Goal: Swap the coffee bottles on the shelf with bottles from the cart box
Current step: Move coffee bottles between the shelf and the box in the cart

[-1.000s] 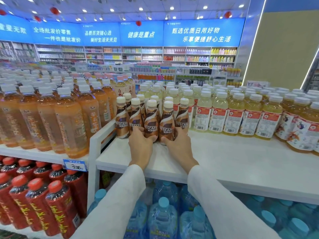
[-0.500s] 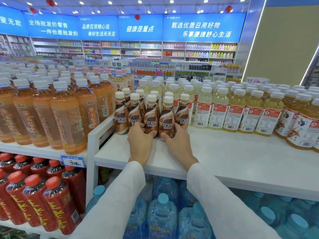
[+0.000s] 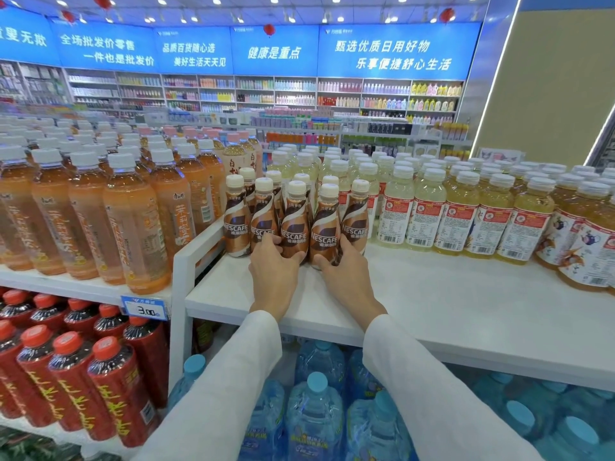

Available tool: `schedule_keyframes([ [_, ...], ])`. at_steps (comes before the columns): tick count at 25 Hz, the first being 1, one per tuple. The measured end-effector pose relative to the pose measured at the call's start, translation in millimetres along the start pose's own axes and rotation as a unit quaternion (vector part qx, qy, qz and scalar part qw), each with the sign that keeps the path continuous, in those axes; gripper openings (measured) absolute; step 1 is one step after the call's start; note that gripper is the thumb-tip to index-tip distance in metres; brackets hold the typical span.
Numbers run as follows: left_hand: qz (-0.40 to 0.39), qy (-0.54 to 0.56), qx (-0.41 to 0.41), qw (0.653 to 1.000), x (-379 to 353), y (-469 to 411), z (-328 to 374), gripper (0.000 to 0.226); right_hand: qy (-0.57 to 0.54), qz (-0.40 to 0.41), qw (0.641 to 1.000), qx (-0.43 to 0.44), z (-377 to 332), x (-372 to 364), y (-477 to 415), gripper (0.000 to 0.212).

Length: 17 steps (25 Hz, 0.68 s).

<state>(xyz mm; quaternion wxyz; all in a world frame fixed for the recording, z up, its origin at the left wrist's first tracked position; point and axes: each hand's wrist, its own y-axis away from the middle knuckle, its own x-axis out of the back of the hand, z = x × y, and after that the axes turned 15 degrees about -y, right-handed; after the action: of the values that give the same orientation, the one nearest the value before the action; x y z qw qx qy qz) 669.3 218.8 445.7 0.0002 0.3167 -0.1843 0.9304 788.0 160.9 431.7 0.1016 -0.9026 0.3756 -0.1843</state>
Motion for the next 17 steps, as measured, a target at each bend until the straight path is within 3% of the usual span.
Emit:
schedule_keyframes([
  [2,-0.011,0.003,-0.011,1.0,3.2,2.4,-2.8,0.052,0.0,-0.008,1.0,-0.013,-5.2,5.1,5.2,0.074],
  [5,-0.031,-0.012,-0.042,0.999,13.5,14.9,-9.5,0.045,-0.001,-0.027,1.0,0.0,-14.2,20.1,27.1,0.051],
  [8,-0.035,-0.058,-0.054,0.996,32.4,42.8,-19.5,0.039,0.053,-0.054,0.997,0.007,-19.5,38.9,62.7,0.052],
  [13,0.009,-0.086,-0.092,0.992,70.4,115.0,-54.0,0.036,0.083,-0.122,0.984,0.097,-18.1,61.1,136.0,0.043],
  [17,0.057,-0.138,-0.047,0.988,97.4,182.5,-98.0,0.033,0.047,-0.186,0.975,0.11,-13.5,56.8,188.0,0.05],
])
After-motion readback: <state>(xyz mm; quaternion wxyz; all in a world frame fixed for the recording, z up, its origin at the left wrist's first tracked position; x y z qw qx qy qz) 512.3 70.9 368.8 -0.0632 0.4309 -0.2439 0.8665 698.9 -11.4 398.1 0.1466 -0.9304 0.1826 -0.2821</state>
